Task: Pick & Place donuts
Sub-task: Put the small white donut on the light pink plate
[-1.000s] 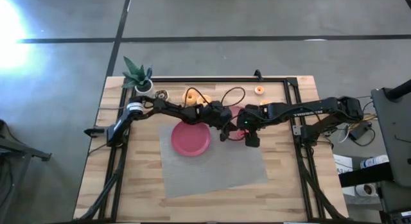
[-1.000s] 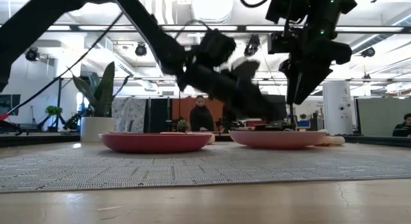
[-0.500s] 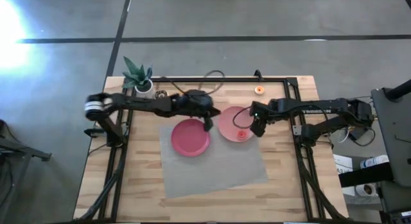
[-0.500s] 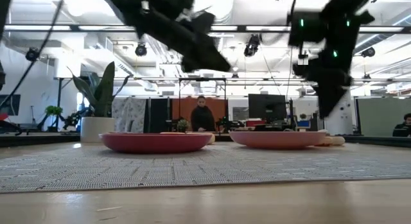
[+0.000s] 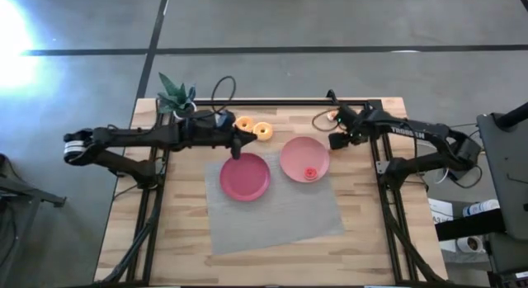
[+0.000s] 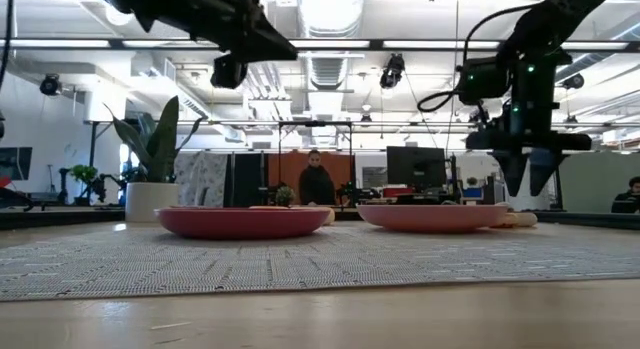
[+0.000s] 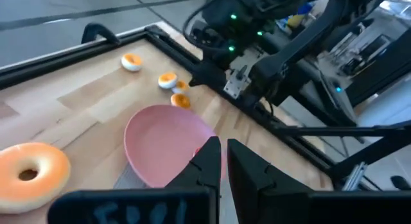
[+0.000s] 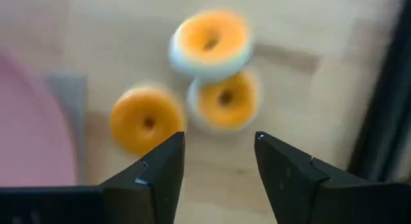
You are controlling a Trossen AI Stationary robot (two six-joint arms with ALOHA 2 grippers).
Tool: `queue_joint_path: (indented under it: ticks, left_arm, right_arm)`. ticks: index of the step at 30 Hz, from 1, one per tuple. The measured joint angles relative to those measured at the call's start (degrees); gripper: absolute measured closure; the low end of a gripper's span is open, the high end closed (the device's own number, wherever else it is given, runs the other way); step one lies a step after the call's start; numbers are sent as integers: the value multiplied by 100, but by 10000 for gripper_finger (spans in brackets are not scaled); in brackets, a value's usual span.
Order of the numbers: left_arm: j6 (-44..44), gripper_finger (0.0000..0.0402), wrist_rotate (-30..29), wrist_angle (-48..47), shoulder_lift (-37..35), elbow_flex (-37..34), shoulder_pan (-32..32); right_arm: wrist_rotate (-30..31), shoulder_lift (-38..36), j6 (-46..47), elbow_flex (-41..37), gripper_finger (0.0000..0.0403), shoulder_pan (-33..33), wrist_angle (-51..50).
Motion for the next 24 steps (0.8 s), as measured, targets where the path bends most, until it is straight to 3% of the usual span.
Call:
queue_joint_path:
  ticks: [6, 14, 24]
  left_arm:
    - [-6, 399, -197, 13, -303, -79, -2]
    - [-6, 399, -245, 2, -299, -82, -2]
    - [-4, 399, -369, -197, -286, -82, -2]
  right_arm:
    - [-295, 302, -337, -38, 222, -687, 5]
    - [-262, 643, -317, -67, 230, -703, 631]
    - [-163, 1000, -569, -69, 255, -720, 590]
